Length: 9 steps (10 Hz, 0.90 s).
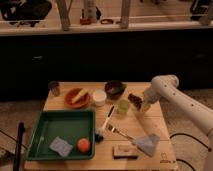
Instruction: Place grapes in paper cup
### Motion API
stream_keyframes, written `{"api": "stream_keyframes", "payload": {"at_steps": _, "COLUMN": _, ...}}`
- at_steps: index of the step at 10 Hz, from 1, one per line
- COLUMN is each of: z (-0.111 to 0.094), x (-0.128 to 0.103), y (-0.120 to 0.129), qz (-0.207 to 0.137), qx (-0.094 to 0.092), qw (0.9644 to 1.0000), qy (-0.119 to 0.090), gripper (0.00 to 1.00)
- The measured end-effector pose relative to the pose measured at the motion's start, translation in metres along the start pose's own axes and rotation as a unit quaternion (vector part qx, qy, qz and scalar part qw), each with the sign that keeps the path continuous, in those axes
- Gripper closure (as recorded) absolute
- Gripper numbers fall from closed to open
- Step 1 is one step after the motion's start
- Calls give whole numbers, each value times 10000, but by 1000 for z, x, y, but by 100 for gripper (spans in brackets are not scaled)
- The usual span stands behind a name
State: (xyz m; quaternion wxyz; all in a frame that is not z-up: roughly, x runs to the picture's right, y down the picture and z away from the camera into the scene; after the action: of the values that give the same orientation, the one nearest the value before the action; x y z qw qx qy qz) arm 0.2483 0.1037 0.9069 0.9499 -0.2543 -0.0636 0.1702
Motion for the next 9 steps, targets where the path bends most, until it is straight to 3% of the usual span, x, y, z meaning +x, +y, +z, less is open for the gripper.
{"api": "stream_keyframes", "payload": {"at_steps": 4, "z": 30, "x": 7, "y": 3, "qz": 62, "qx": -271, "qw": 9996, "qy": -9, "gripper": 59}}
{"api": "stream_keyframes", "payload": {"at_steps": 7, "z": 31, "x": 7, "y": 5, "qz": 50, "qx": -321, "qw": 9995, "qy": -12, "gripper": 89}}
{"api": "stream_keyframes", "payload": {"at_steps": 9, "z": 30, "x": 8, "y": 5, "qz": 45, "qx": -321, "qw": 9995, "qy": -2, "gripper": 100}}
